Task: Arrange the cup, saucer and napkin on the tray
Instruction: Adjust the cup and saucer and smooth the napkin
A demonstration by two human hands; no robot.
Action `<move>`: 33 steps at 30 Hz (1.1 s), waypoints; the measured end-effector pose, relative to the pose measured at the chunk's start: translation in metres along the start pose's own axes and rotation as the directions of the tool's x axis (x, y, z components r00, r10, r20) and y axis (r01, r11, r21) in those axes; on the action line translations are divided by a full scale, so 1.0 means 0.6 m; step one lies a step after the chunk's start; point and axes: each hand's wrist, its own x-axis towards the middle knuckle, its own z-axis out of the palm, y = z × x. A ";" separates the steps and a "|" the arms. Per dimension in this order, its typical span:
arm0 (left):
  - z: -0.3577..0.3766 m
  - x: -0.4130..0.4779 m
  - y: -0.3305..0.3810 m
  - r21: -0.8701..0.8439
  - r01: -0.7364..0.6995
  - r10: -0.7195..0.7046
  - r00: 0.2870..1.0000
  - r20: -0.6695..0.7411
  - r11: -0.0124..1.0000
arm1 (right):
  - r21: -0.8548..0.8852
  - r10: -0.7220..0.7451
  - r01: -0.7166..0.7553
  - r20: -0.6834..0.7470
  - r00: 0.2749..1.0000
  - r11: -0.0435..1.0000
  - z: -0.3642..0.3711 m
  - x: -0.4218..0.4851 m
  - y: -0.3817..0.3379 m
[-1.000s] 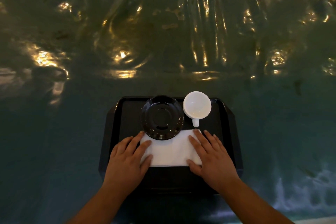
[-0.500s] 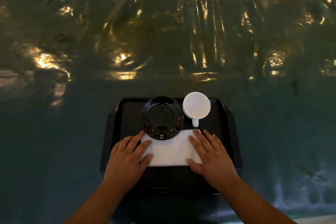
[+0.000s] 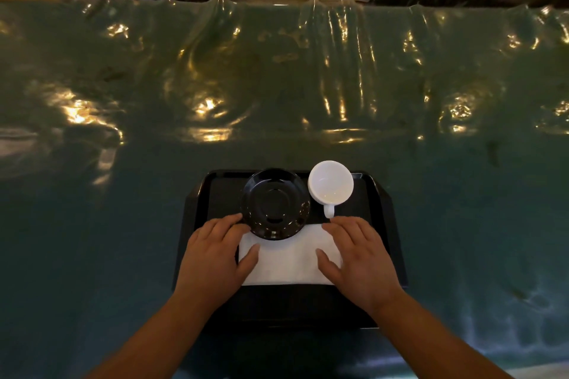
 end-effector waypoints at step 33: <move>-0.015 -0.005 0.005 0.096 -0.216 0.183 0.944 0.273 0.972 | -0.150 -0.142 0.182 0.243 0.960 0.972 -0.007 -0.008 -0.011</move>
